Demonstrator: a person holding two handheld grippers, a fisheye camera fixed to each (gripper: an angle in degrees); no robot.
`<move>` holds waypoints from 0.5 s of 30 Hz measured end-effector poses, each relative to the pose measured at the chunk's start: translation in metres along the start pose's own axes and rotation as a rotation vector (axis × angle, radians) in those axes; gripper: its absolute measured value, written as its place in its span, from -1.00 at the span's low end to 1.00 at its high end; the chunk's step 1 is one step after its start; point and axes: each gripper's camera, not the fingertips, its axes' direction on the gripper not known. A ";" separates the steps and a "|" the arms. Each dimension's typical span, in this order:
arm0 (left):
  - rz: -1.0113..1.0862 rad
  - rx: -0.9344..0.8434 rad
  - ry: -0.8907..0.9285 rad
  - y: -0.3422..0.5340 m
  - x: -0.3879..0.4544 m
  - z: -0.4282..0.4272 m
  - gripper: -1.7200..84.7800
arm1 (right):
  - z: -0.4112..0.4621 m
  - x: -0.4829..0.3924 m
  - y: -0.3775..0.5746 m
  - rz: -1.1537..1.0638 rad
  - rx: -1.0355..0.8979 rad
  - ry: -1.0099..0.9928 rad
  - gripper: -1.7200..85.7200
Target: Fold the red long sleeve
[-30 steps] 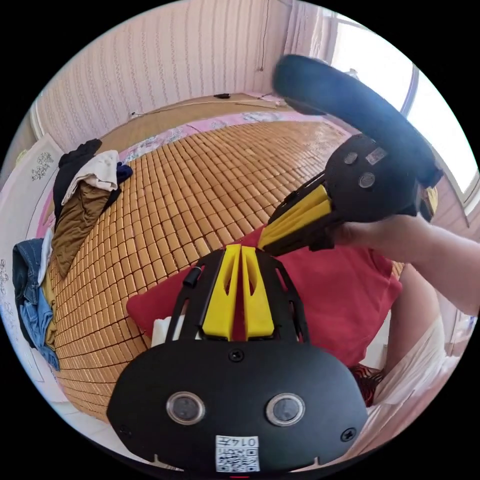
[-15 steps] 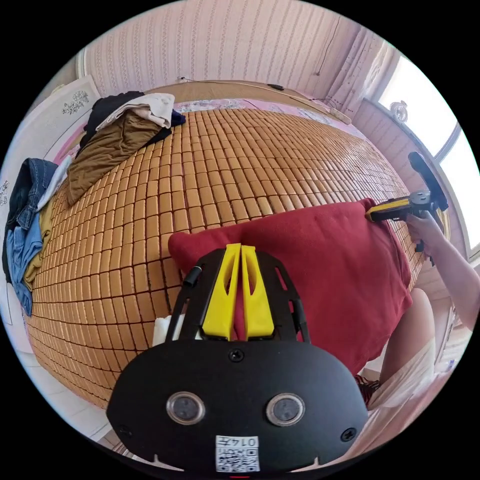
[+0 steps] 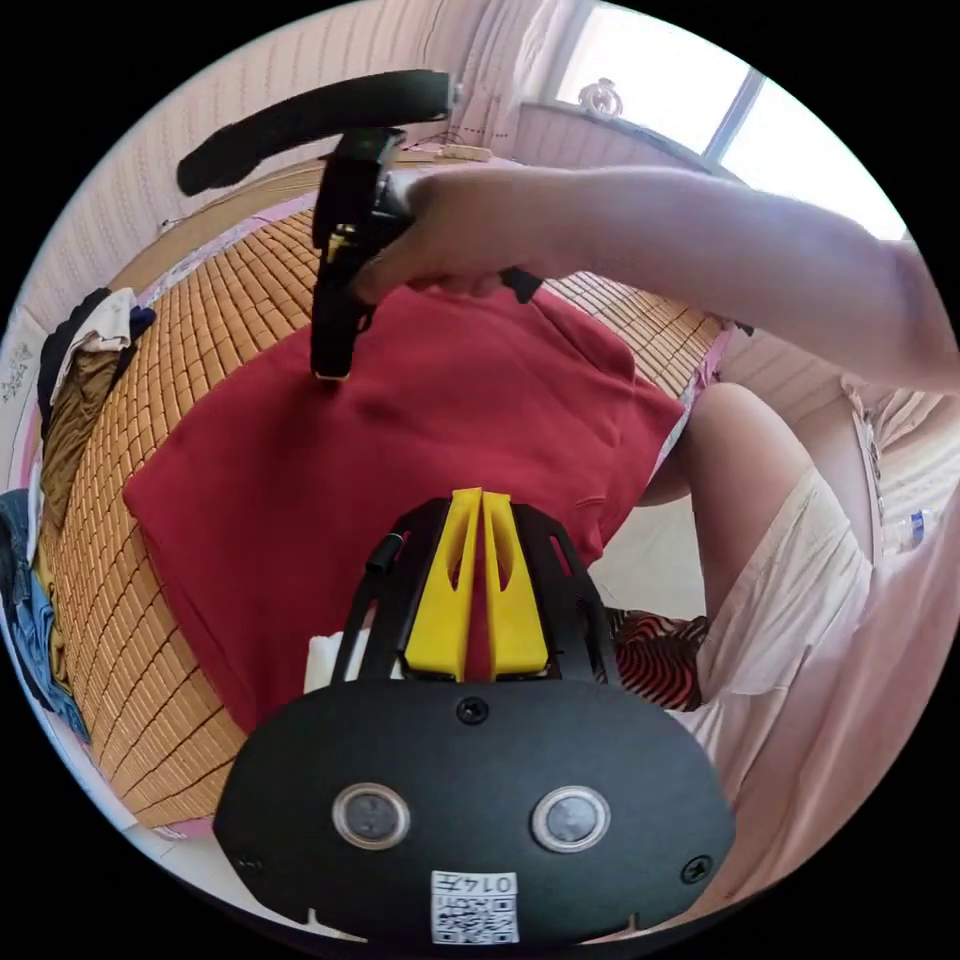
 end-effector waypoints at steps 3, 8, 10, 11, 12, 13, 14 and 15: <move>-0.023 0.055 0.000 0.014 0.004 0.006 -0.98 | -0.004 0.007 -0.004 -0.019 -0.063 -0.035 -0.97; 0.018 0.033 -0.006 0.019 0.007 0.002 -0.98 | -0.037 0.023 -0.004 -0.004 -0.043 0.037 -0.97; 0.011 0.044 0.004 0.025 0.005 0.010 -0.98 | -0.010 0.028 -0.006 -0.001 -0.110 0.033 -0.97; -0.006 0.042 0.023 0.027 0.003 0.010 -0.98 | -0.013 0.033 -0.002 0.024 -0.080 0.020 -0.97; -0.010 0.041 0.035 0.027 0.002 0.009 -0.98 | -0.016 0.036 0.000 0.031 -0.086 0.005 -0.97; -0.005 0.054 0.070 0.029 0.000 0.006 -0.98 | -0.026 0.043 0.010 0.042 -0.059 -0.028 -0.97; 0.012 0.098 0.117 0.032 0.000 0.000 -0.97 | -0.042 0.050 0.031 0.047 0.028 -0.081 -0.97; 0.020 0.126 0.134 0.033 0.001 -0.004 -0.97 | -0.051 0.054 0.045 0.052 0.080 -0.113 -0.97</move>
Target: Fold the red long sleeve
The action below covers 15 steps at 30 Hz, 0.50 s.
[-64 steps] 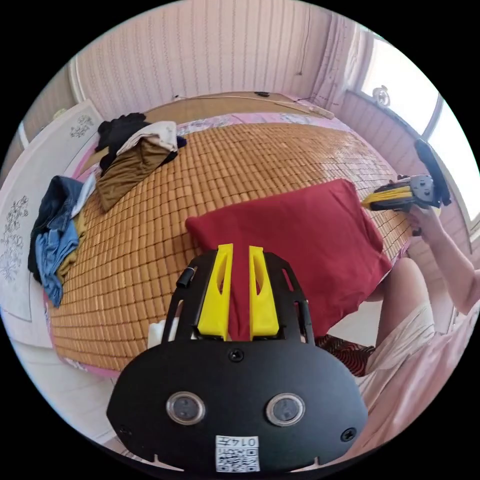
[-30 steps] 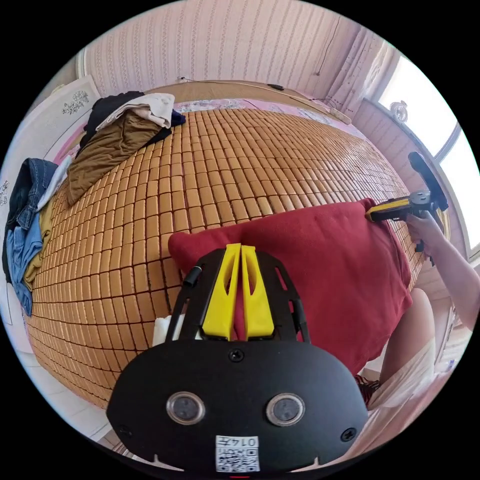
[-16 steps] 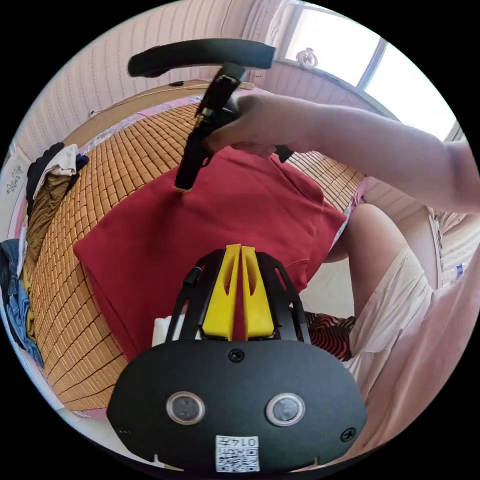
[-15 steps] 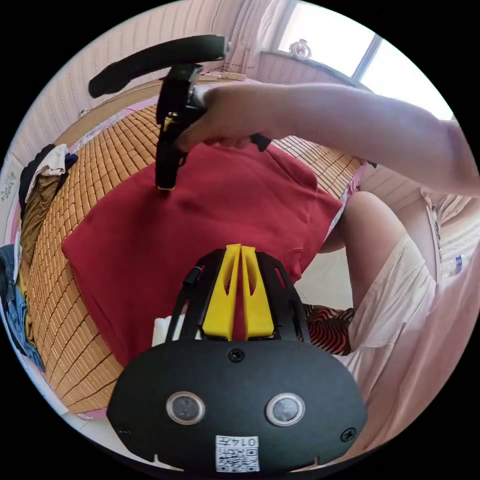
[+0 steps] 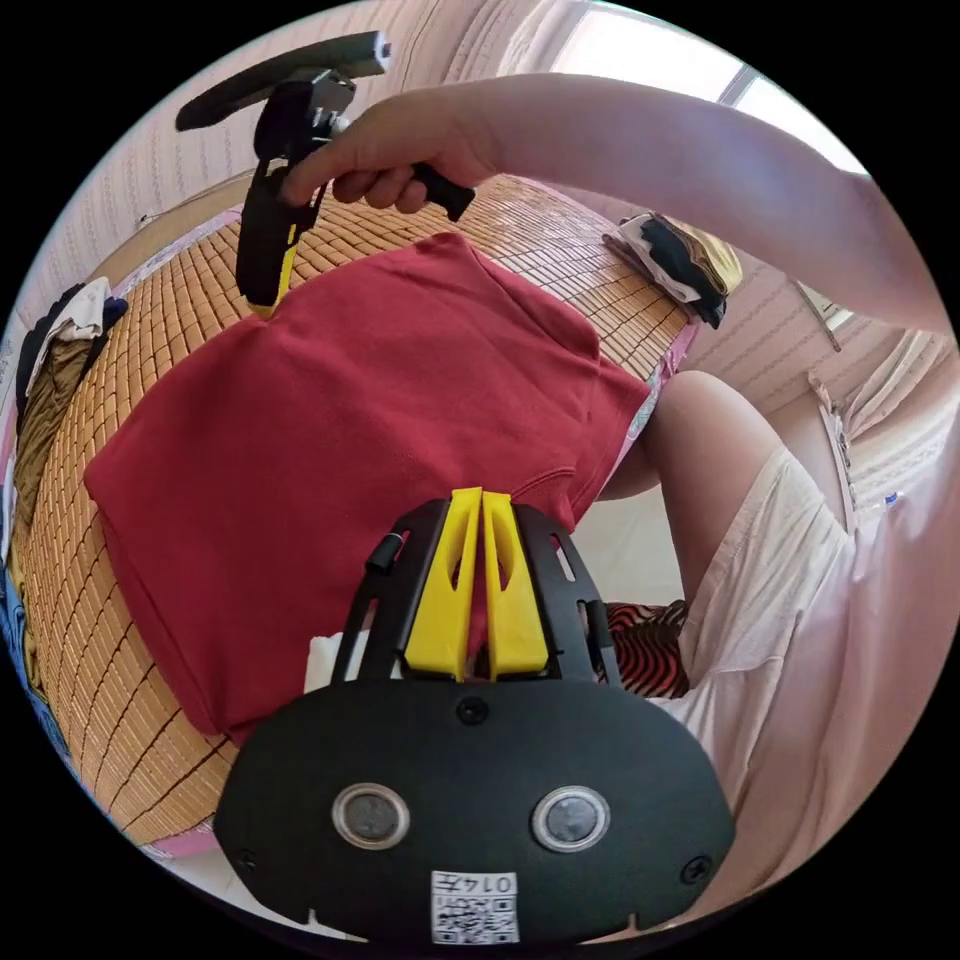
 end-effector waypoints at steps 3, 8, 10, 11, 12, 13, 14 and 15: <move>0.060 0.099 0.022 -0.001 0.011 -0.009 -0.93 | -0.035 0.028 0.087 0.139 0.166 -0.082 -0.97; 0.128 0.202 0.040 -0.014 0.039 0.004 -0.70 | -0.029 0.064 0.263 0.466 0.120 -0.055 -0.93; 0.150 0.178 0.034 -0.022 0.051 0.013 -0.65 | -0.019 0.064 0.306 0.509 0.071 -0.080 -0.85; 0.176 0.175 0.049 -0.026 0.058 0.018 -0.62 | -0.013 0.064 0.329 0.532 0.044 -0.094 -0.79; 0.186 0.176 0.056 -0.028 0.062 0.021 -0.61 | -0.010 0.065 0.338 0.545 0.030 -0.108 -0.77; 0.204 0.172 0.066 -0.031 0.070 0.026 -0.59 | -0.004 0.069 0.355 0.568 0.004 -0.148 -0.74; 0.223 0.154 0.067 -0.036 0.078 0.031 -0.56 | 0.001 0.073 0.369 0.599 -0.010 -0.188 -0.72; 0.229 0.148 0.062 -0.038 0.082 0.033 -0.55 | 0.003 0.076 0.375 0.608 -0.010 -0.213 -0.71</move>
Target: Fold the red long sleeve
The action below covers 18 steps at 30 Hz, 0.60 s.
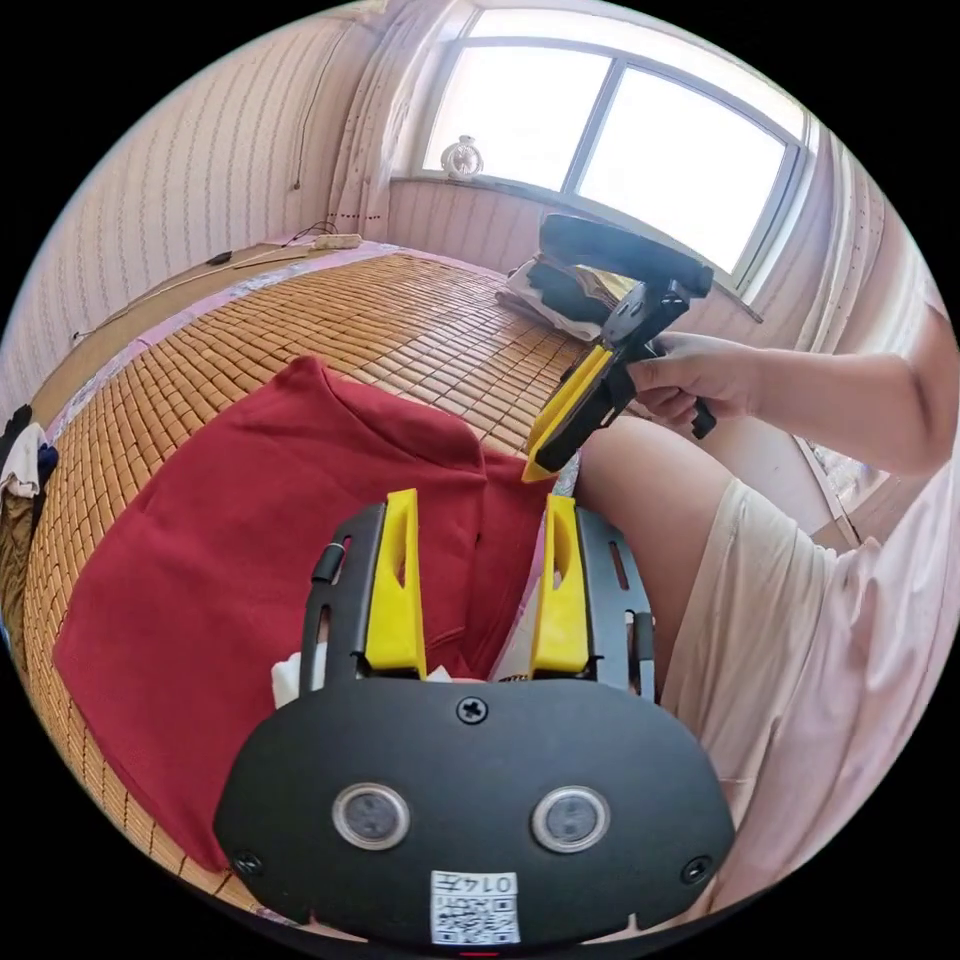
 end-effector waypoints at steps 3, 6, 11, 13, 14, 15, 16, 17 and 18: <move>0.043 -0.024 -0.019 -0.008 0.016 0.016 -0.48 | 0.000 0.026 0.014 0.027 -0.011 -0.073 -0.75; 0.086 -0.109 -0.045 -0.014 0.031 0.037 -0.42 | -0.022 0.050 0.027 0.033 0.025 -0.132 -0.87; 0.065 -0.209 -0.225 -0.030 0.047 0.043 -0.64 | -0.080 0.087 0.064 -0.024 0.255 -0.577 -0.91; 0.032 -0.196 -0.342 -0.032 0.048 0.033 -0.80 | -0.082 0.094 0.073 -0.039 0.285 -0.662 -0.90; 0.040 -0.184 -0.322 -0.030 0.049 0.025 -0.85 | -0.082 0.104 0.080 -0.015 0.303 -0.729 -0.90; 0.028 -0.176 -0.311 -0.029 0.048 0.021 -0.85 | -0.083 0.111 0.085 0.005 0.328 -0.766 -0.89; 0.000 -0.161 -0.286 -0.026 0.047 0.010 -0.86 | -0.086 0.126 0.097 0.046 0.398 -0.840 -0.87; -0.024 -0.146 -0.259 -0.023 0.046 -0.002 -0.86 | -0.087 0.142 0.111 0.090 0.473 -0.891 -0.84; -0.032 -0.139 -0.248 -0.021 0.047 -0.008 -0.86 | -0.087 0.150 0.117 0.113 0.496 -0.902 -0.82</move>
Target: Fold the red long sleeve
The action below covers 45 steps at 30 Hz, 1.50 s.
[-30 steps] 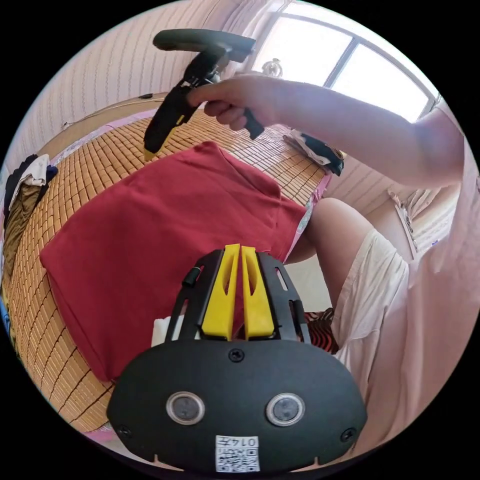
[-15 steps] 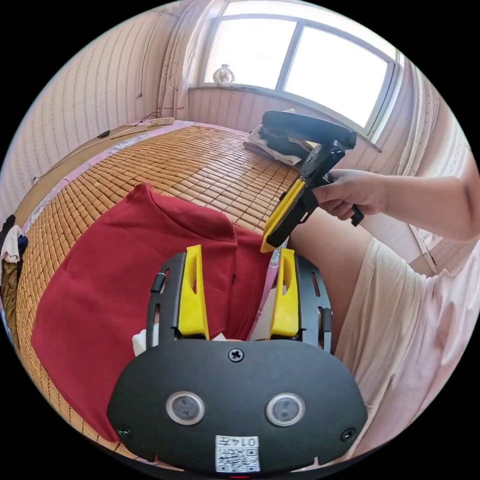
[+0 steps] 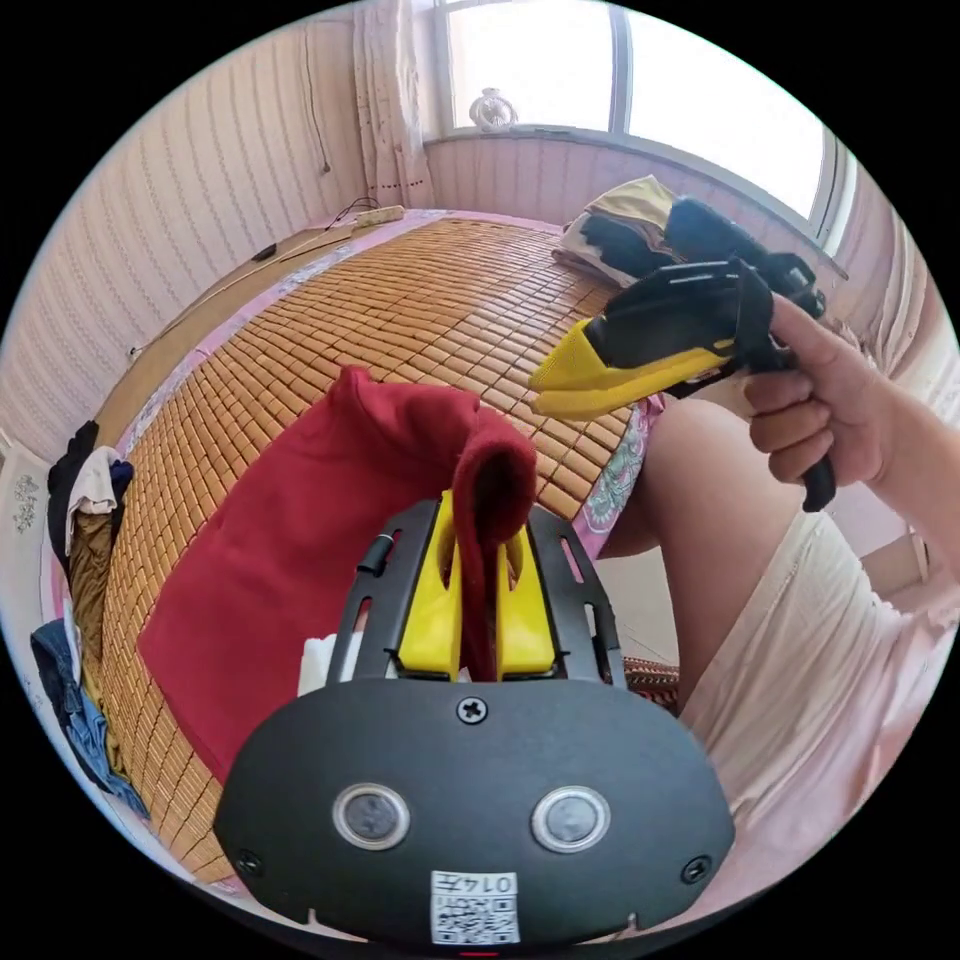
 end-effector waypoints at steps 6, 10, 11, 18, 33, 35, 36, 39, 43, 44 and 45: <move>-0.018 0.036 0.087 0.036 0.002 -0.055 -0.85 | -0.002 0.048 0.001 0.175 0.039 -0.103 -0.48; 0.000 0.034 0.086 0.062 0.011 -0.079 -0.85 | 0.009 0.059 -0.008 0.228 0.146 -0.207 -0.56; 0.011 0.041 0.060 0.066 0.014 -0.083 -0.85 | 0.007 0.058 -0.008 0.252 0.159 -0.171 -0.64; 0.038 0.165 0.213 0.052 0.019 -0.090 -0.86 | -0.050 0.017 0.009 0.133 0.240 -0.140 -0.81; -0.196 0.060 0.200 0.091 -0.030 -0.068 -0.82 | 0.102 -0.176 -0.049 -0.362 -0.273 0.455 -0.72; -0.300 -0.022 0.208 0.112 -0.049 -0.064 -0.80 | 0.168 -0.165 -0.060 -0.350 -0.380 0.476 -0.74; -0.324 -0.038 0.212 0.116 -0.053 -0.064 -0.80 | 0.181 -0.162 -0.061 -0.344 -0.407 0.481 -0.75; -0.449 -0.074 0.221 0.134 -0.076 -0.074 -0.79 | 0.220 -0.159 -0.062 -0.339 -0.463 0.551 -0.85; -0.528 0.020 0.163 0.143 -0.099 -0.103 -0.83 | 0.209 -0.192 -0.047 -0.416 -0.436 0.531 -0.93; -0.522 0.046 0.150 0.139 -0.102 -0.107 -0.84 | 0.198 -0.205 -0.040 -0.446 -0.405 0.537 -0.94; -0.514 0.060 0.146 0.136 -0.103 -0.107 -0.84 | 0.193 -0.212 -0.037 -0.467 -0.385 0.543 -0.94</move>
